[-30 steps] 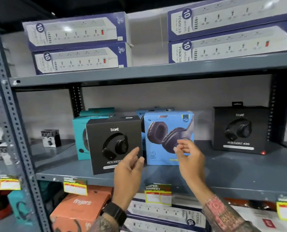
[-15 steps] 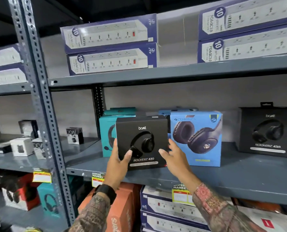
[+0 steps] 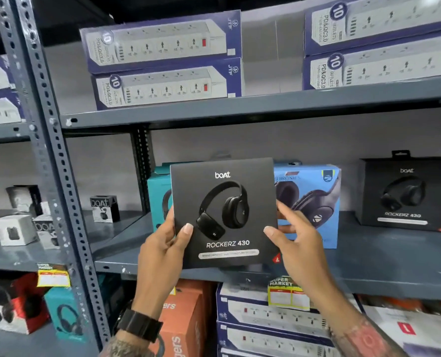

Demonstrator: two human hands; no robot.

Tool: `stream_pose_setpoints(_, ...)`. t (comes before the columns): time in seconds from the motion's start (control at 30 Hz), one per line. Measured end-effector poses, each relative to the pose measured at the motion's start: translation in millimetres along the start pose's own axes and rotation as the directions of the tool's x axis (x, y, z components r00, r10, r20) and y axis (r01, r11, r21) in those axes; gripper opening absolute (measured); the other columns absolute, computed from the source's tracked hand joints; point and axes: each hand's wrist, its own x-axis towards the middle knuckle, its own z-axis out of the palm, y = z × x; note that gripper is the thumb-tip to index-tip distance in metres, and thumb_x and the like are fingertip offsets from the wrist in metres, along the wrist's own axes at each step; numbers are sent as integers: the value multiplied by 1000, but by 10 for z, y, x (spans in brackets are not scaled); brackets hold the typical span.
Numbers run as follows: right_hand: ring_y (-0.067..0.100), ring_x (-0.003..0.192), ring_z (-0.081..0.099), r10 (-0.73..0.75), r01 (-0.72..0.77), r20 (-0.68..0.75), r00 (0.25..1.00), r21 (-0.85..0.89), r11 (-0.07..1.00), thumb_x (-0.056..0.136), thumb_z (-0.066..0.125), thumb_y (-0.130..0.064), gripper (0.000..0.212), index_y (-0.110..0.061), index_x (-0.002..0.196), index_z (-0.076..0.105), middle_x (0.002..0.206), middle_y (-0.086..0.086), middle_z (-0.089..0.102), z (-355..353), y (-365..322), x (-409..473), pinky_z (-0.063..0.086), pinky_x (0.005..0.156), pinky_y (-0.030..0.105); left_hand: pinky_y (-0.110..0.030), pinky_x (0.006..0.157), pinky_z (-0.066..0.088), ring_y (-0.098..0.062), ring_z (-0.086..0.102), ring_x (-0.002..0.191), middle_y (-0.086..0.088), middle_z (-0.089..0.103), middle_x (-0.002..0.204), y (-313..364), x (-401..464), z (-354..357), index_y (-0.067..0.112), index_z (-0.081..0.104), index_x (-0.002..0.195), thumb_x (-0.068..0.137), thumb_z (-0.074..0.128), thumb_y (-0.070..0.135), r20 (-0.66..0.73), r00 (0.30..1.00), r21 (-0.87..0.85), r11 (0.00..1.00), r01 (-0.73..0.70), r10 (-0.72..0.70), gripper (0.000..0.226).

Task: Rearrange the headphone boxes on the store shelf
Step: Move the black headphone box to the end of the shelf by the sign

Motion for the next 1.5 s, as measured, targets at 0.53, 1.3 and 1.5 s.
stream_pose_setpoints(0.53,-14,94,64,40,-42,-149,988,-5,999,95,73,-9,62,-45,140,50,115,-23,64,-1357,-87,-342,50,62,2,-35,115,52,10,71,121,34,77,120,683,-447,940,36,65,149,94,81,31,43,999,-78,997,-21,24,58)
stream_pose_setpoints(1.3,2,88,65,189,-285,-420,887,-179,942,86,78,8,59,-17,138,66,124,3,69,-3852,1356,673,53,69,19,-37,122,47,-6,68,129,19,70,142,545,-212,4537,44,35,166,104,57,7,387,921,-12,999,-49,50,76)
stream_pose_setpoints(1.5,21,105,73,158,-263,-406,900,-215,941,86,81,3,61,-23,139,66,129,3,73,-3847,1526,734,63,94,48,-34,123,46,10,64,129,27,70,140,404,-195,4633,46,35,165,106,53,2,393,918,-91,996,-10,46,77)
